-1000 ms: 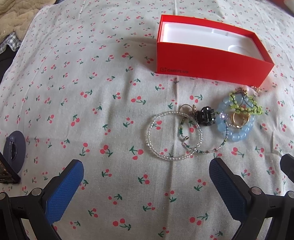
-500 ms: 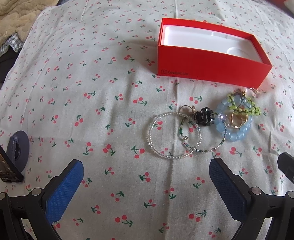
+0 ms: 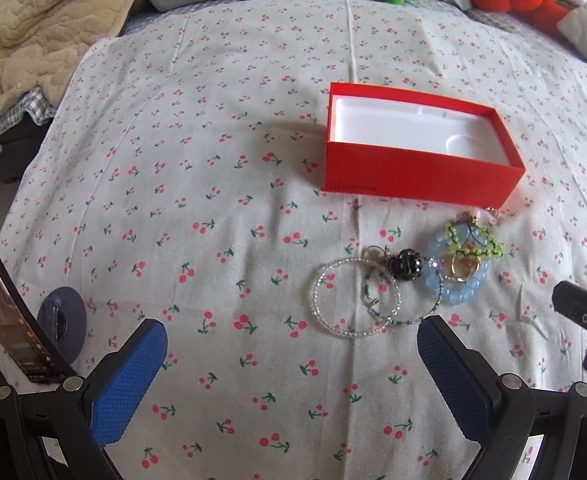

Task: Organize jewelry
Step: 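Grasp the clear beaded bracelet with the left tool while the right tool grasps the green-beaded bracelet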

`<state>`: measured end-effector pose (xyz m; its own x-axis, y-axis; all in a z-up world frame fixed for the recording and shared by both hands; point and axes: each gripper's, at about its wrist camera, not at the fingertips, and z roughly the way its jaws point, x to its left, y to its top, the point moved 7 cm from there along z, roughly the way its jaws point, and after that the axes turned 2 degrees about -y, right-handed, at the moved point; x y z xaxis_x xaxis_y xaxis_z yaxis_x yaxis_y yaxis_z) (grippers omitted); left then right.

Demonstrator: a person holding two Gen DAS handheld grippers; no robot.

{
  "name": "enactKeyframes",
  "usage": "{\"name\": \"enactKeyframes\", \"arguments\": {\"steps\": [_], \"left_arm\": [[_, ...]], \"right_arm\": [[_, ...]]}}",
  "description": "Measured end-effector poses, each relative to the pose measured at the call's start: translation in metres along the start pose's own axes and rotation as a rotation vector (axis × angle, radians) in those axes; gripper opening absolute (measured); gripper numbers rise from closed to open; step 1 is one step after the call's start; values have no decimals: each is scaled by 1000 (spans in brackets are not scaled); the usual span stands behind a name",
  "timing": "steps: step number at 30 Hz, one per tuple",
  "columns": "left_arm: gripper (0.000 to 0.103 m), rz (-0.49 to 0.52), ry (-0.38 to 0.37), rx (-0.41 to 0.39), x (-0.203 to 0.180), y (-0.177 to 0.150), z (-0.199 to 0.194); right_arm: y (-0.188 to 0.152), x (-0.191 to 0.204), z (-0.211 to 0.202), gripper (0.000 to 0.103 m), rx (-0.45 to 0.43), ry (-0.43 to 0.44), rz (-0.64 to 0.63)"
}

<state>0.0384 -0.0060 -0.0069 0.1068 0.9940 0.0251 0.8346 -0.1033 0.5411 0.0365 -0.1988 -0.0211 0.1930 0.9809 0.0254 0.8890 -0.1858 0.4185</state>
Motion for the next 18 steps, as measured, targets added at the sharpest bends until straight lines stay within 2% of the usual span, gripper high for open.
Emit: {"name": "enactKeyframes", "arguments": {"steps": [6,9,12,15,18], "left_arm": [[103,-48,-132,119,15,4,16],[103,-23,-147,131,18,7,22],[102,5,-194,148,16,6,31],[94,0,-271,186,14,5,46],[86,-13,-329,206,14,7,60]], "right_arm": [[7,4,13,103,86,76,34],[12,8,26,103,143,111,53],[19,15,34,103,182,164,82],[27,22,43,103,214,223,100],[31,25,52,94,256,272,116]]}}
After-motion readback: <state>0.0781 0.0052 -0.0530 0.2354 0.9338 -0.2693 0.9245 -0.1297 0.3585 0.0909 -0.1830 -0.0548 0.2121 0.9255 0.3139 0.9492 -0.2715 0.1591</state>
